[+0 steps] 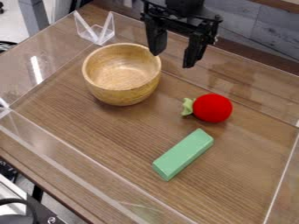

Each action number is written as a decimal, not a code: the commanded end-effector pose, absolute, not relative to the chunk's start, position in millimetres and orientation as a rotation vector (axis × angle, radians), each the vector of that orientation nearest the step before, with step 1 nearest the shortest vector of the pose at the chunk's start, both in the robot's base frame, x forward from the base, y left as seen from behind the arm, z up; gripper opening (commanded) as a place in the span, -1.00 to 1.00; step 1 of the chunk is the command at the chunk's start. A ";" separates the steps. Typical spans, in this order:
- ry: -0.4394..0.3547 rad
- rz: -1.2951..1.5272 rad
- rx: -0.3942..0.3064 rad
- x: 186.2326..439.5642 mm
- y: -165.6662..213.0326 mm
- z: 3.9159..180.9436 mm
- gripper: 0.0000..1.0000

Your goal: Move the red fruit to the left

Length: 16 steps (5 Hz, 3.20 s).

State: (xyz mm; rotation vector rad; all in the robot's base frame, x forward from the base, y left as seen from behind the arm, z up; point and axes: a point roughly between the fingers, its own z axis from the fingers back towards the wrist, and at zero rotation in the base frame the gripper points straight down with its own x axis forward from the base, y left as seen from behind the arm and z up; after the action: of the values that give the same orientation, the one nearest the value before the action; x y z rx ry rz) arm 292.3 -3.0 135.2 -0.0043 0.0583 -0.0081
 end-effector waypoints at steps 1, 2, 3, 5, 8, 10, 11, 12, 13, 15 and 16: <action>0.083 -0.007 -0.009 291.0 -9.0 125.6 1.00; 0.093 -0.019 -0.017 294.2 -28.9 112.0 1.00; 0.094 -0.015 -0.018 302.5 -49.4 98.5 1.00; 0.099 0.001 -0.014 319.3 -66.2 75.3 1.00; 0.128 0.026 0.007 334.7 -65.0 52.4 1.00; 0.138 0.035 0.018 341.2 -61.9 42.7 1.00; 0.141 0.041 0.019 343.6 -59.2 39.5 1.00; 0.143 0.048 0.019 345.7 -56.9 36.8 1.00; 0.144 0.054 0.019 347.4 -55.3 34.4 1.00; 0.147 0.068 0.019 349.3 -54.1 30.6 1.00; 0.149 0.074 0.017 349.9 -53.9 29.2 1.00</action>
State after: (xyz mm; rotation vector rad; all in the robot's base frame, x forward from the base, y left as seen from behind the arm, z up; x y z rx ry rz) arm 342.2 -59.1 25.5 0.0278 0.1837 0.0590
